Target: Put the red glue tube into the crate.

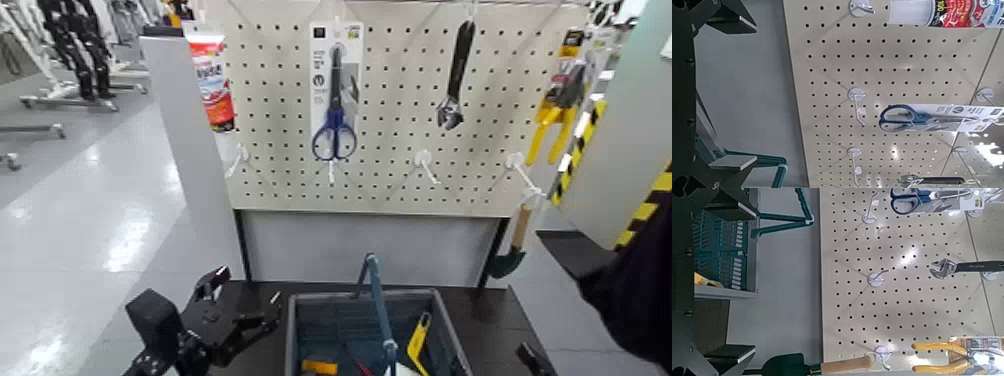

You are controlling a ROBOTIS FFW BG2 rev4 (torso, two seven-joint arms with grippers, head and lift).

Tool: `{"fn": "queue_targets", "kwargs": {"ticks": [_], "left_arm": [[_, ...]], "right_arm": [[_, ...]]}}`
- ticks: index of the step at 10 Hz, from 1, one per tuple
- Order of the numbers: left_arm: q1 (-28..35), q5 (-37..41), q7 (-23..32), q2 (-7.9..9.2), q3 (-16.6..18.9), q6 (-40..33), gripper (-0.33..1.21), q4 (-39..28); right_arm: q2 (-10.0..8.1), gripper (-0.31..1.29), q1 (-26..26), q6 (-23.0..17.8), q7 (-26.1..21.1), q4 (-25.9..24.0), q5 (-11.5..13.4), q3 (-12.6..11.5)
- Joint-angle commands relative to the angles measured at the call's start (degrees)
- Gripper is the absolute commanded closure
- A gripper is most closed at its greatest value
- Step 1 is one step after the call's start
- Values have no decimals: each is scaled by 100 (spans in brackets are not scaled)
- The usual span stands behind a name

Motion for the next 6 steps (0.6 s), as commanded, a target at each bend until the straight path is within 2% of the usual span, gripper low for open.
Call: {"fn": "queue_targets", "kwargs": {"ticks": [1,5,6], "left_arm": [[-9,0,9,-17,-2,15,14,0],[-97,132,-18,-8,42,138,14,-17],[-149,176,-70,1,95,384,15,-123]], "right_arm": [[141,12,-7,0,0,-1,0,0],[132,11,-16,0,9,-9,0,0],[123,12,-25,0,9,-9,0,0]]}}
